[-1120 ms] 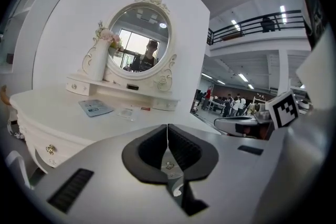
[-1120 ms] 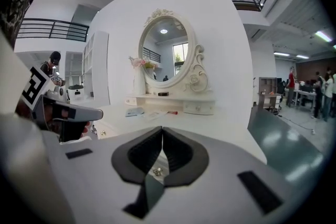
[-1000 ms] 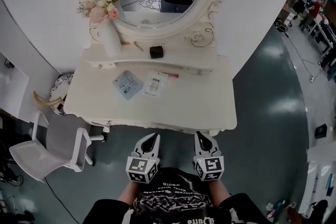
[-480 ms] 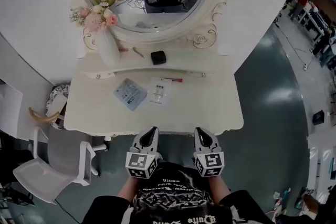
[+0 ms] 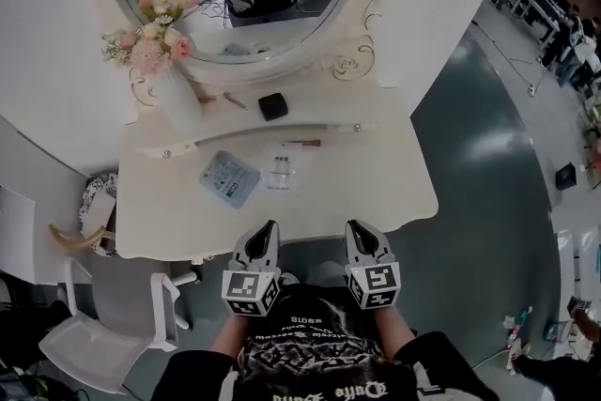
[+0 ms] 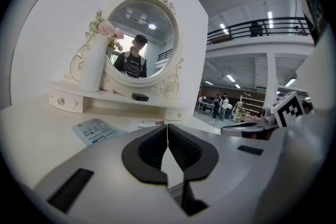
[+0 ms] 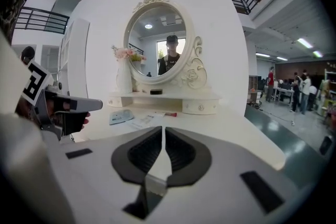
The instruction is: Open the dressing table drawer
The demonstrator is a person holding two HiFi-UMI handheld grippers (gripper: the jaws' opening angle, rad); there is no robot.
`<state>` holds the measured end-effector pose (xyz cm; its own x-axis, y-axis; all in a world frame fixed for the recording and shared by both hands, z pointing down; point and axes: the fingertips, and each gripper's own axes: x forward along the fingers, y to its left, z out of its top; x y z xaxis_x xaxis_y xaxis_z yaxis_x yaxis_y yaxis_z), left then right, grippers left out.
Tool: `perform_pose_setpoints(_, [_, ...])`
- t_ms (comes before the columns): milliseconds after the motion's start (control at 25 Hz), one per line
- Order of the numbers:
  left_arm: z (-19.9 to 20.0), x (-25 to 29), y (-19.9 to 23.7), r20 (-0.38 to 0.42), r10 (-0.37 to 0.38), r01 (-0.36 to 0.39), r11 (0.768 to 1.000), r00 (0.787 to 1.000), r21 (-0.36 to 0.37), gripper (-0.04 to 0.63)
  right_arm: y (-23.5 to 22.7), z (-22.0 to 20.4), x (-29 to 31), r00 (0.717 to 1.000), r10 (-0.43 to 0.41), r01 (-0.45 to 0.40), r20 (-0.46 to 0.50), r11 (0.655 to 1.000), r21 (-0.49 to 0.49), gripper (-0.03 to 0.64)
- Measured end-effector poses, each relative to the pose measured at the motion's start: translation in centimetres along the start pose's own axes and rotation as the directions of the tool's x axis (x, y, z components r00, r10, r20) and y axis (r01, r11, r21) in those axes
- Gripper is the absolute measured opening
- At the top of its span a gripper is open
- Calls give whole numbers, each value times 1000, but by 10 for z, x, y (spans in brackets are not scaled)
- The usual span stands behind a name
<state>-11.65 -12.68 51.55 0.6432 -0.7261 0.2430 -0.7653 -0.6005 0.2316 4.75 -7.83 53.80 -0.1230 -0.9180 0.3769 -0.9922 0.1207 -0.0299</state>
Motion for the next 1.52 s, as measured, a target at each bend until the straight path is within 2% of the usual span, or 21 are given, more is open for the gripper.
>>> perform_pose_setpoints(160, [2,8,3,-4,-10,10,1000,1000,-5,17,-13,4,1,999,-41,41,1,999,-31,15])
perform_pose_setpoints(320, [6,14,7,-2,3,-3,1000,1000,-6,17,-31,6,9,997,-73,73,1,996,42,20])
perform_pose_setpoints(560, [12,25,19,6,64,-64,998,998,-27,18,-50,23,34,998,-56,56,-2,998,40,38])
perform_pose_setpoints(840, [19,42,25,1,116,-116,993,993,-13,18,-77,57,65,999,-40,40,26,999,13,75])
perform_pose_setpoints(1080, [22,50,37,-9,168,-168,986,986,-13,17,-103,67,97,999,-51,50,19,998,24,147])
perform_pose_setpoints(1520, [26,47,57,-30,271,-272,962,962,-8,17,-120,69,154,999,-32,31,-40,999,-12,156])
